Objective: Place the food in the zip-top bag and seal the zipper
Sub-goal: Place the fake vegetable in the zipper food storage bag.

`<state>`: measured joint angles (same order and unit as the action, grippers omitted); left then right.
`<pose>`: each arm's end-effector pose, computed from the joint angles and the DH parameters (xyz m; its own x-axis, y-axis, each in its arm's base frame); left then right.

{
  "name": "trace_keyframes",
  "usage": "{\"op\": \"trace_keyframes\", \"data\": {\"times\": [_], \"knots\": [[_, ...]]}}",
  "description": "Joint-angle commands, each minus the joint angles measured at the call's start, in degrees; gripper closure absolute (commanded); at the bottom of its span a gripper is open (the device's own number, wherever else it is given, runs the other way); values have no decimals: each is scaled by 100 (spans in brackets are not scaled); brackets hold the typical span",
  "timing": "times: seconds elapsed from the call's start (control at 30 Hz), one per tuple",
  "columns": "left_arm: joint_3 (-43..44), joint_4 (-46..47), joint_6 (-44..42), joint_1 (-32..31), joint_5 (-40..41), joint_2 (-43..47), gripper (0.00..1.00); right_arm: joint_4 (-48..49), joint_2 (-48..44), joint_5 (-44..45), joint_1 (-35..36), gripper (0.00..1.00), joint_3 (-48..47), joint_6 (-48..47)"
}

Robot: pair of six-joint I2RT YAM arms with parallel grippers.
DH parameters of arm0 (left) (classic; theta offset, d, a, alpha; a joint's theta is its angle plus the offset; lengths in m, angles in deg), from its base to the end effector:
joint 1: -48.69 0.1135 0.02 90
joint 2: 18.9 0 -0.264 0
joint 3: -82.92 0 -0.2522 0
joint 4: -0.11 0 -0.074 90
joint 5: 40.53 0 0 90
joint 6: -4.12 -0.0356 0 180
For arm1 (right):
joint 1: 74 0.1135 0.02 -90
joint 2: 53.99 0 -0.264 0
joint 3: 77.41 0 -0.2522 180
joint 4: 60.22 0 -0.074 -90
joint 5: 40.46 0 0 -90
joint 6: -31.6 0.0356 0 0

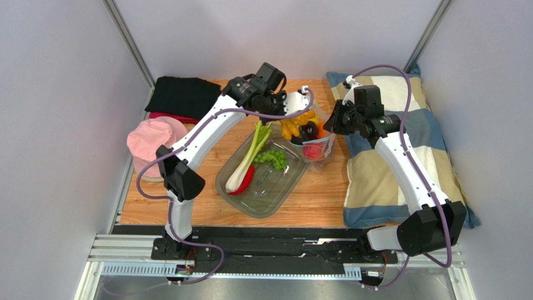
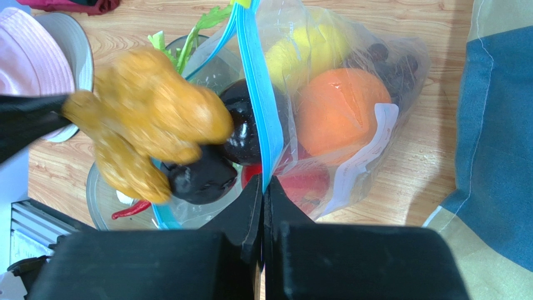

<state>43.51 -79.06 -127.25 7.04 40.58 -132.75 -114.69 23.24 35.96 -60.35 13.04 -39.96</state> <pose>0.3091 -0.2823 0.3819 0.0360 0.8418 -0.5385 0.9370 0.1589 0.3111 0.2784 0.0762 0.3519 -0.7447 0.1356 -0.6535 -0.1718 0.9072 0.3840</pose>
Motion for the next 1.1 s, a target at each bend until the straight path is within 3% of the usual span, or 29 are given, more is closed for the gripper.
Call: {"op": "trace_keyframes", "data": {"times": [0.0, 0.5, 0.7, 0.83, 0.97, 1.07], "knots": [[343, 63, 164, -194, 71, -6, 100, 142, 2, -83, 103, 100, -366, 55], [255, -253, 93, -344, 581, -367, 100, 212, 11, 470, 498, 100, -410, -112], [1010, -332, 453, -493, 55, -534, 100, 256, 73, 296, 525, 100, -375, -51], [941, -201, 533, -818, -35, -498, 97, 292, 90, 207, 525, 100, -366, 11], [888, -52, 874, -1029, -17, -595, 87, 256, 12, 207, 516, 100, -349, -42], [905, 97, 1129, -1056, -8, -622, 87, 204, -68, 260, 507, 100, -279, -103]]}}
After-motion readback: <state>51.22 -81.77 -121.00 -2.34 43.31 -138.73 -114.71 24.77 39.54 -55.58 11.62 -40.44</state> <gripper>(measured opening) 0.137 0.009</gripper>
